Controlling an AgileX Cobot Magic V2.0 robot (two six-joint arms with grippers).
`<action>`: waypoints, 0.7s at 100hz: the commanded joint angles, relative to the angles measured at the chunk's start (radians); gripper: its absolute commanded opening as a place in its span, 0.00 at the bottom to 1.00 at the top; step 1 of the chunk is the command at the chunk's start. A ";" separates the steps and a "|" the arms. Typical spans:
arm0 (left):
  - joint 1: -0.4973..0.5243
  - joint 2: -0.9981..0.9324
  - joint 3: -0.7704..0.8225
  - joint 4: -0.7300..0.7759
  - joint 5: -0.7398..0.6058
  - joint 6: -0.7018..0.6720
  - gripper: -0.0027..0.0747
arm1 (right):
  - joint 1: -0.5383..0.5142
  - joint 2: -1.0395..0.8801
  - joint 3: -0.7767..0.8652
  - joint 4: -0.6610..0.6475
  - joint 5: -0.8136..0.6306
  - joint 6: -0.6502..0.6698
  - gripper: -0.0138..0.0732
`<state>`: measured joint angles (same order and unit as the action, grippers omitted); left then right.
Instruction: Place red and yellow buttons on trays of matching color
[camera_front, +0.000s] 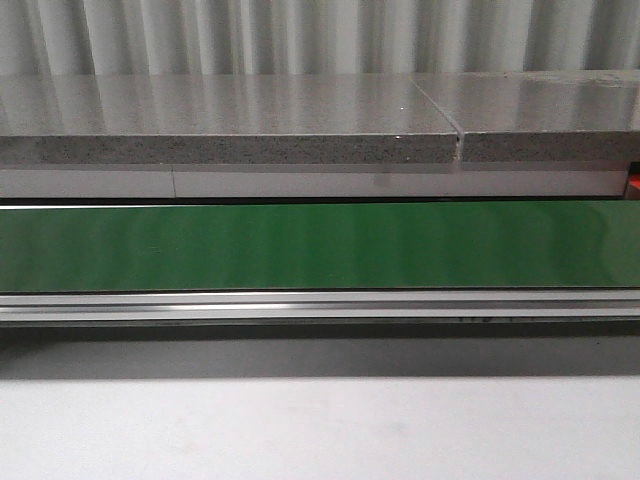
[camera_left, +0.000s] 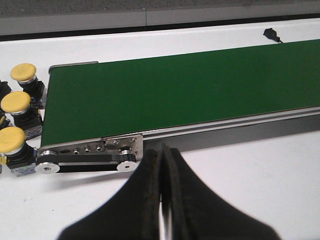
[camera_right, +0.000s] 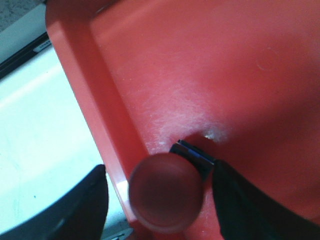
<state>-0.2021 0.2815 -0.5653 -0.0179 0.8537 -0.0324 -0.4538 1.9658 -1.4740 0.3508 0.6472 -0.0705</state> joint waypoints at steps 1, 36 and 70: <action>-0.006 0.010 -0.025 -0.004 -0.066 0.001 0.01 | -0.007 -0.081 -0.033 0.019 -0.027 -0.025 0.69; -0.006 0.010 -0.025 -0.004 -0.066 0.001 0.01 | 0.044 -0.252 0.058 -0.162 -0.029 -0.061 0.21; -0.006 0.010 -0.025 -0.004 -0.066 0.001 0.01 | 0.197 -0.450 0.252 -0.241 -0.071 -0.062 0.08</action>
<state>-0.2021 0.2815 -0.5653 -0.0179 0.8537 -0.0324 -0.2932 1.6165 -1.2477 0.1168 0.6447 -0.1206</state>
